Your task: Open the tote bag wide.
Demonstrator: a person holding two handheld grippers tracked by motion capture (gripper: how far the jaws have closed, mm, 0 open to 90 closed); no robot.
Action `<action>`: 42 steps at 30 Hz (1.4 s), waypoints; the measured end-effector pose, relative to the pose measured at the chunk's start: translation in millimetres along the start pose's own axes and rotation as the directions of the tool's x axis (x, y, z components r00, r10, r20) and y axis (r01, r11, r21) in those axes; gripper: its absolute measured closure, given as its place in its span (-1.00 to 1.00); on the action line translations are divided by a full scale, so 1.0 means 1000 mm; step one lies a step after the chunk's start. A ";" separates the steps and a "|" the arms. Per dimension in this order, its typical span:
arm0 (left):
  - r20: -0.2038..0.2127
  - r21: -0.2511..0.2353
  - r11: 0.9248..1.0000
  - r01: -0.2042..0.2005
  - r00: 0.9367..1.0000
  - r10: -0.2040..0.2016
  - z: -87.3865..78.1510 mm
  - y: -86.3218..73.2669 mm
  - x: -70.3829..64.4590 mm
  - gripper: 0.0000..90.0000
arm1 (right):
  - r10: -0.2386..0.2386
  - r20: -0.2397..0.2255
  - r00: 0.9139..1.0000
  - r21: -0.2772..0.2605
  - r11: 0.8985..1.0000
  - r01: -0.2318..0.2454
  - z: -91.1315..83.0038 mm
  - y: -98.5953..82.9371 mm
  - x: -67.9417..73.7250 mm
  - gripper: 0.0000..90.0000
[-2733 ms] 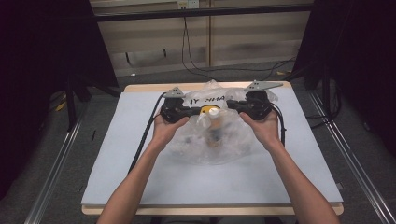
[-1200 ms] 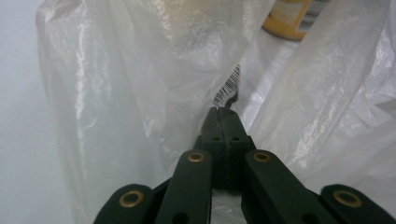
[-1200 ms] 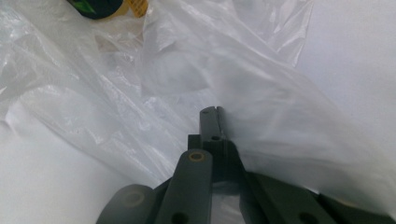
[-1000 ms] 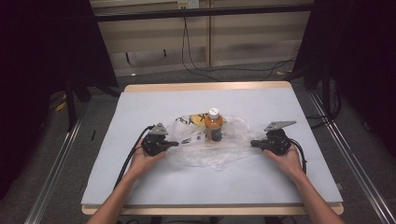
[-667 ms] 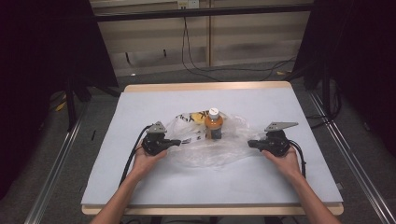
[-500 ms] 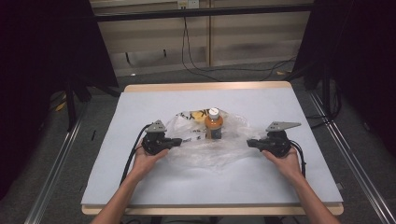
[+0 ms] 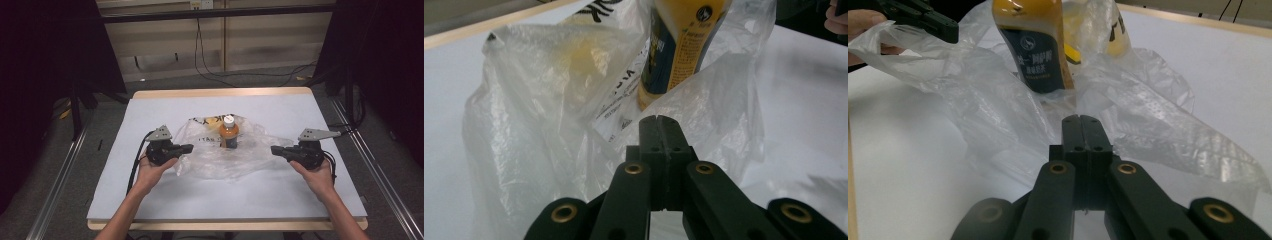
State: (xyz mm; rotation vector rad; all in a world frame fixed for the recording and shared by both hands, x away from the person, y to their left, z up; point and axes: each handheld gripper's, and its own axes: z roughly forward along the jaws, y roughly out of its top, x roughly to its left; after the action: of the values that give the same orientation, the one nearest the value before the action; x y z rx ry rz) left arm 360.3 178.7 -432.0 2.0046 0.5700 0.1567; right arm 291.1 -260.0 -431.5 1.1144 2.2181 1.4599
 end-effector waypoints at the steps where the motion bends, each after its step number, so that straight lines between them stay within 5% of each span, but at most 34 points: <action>1: -0.002 -0.005 1.000 -0.002 1.000 0.002 -0.002 0.002 -0.001 1.00 | -0.007 -0.002 1.000 -0.004 1.000 0.007 -0.002 0.002 0.002 1.00; 7: 0.008 -0.050 0.998 -0.035 0.999 0.035 -0.010 0.023 -0.010 1.00 | -0.032 -0.013 0.999 -0.036 0.999 0.031 -0.017 0.015 0.013 1.00; 12: 0.024 0.010 0.997 -0.078 0.997 0.077 0.003 0.048 -0.018 1.00 | -0.049 0.004 0.999 -0.030 0.998 0.049 -0.020 0.039 0.008 1.00; 18: 0.046 0.155 0.979 -0.134 0.991 0.129 0.045 0.063 -0.024 1.00 | -0.098 -0.025 0.995 0.069 0.993 0.100 0.017 0.072 -0.005 1.00; 24: 0.050 0.255 0.959 -0.122 0.992 0.112 0.076 0.057 -0.017 1.00 | -0.117 -0.085 0.989 0.179 0.975 0.131 0.062 0.090 -0.017 1.00; 26: 0.046 0.280 0.952 -0.128 0.992 0.120 0.083 0.056 -0.014 1.00 | -0.142 -0.087 0.986 0.230 0.960 0.159 0.077 0.093 -0.017 1.00; 28: 0.044 0.320 0.940 -0.121 0.993 0.113 0.091 0.056 -0.014 1.00 | -0.130 -0.146 0.981 0.272 0.948 0.166 0.090 0.095 -0.017 1.00; 31: 0.044 0.363 0.924 -0.123 0.992 0.115 0.101 0.052 -0.013 1.00 | -0.138 -0.186 0.973 0.372 0.907 0.200 0.110 0.093 -0.017 1.00; 37: 0.068 0.396 0.910 -0.123 0.992 0.105 0.113 0.033 -0.020 1.00 | -0.093 -0.232 0.968 0.474 0.858 0.196 0.153 0.078 -0.025 1.00; 38: 0.076 0.401 0.906 -0.133 0.991 0.111 0.114 0.031 -0.022 1.00 | -0.071 -0.215 0.974 0.503 0.847 0.173 0.162 0.074 -0.027 1.00; 42: 0.107 0.422 0.891 -0.165 0.985 0.132 0.115 0.022 -0.031 1.00 | -0.011 -0.211 0.978 0.537 0.834 0.126 0.182 0.061 -0.040 1.00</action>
State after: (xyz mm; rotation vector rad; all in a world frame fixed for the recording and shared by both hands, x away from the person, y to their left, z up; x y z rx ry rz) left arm 379.9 63.9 -464.6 2.4763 0.4258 0.0487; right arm 452.5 -155.1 -469.4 1.0507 2.9013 0.9500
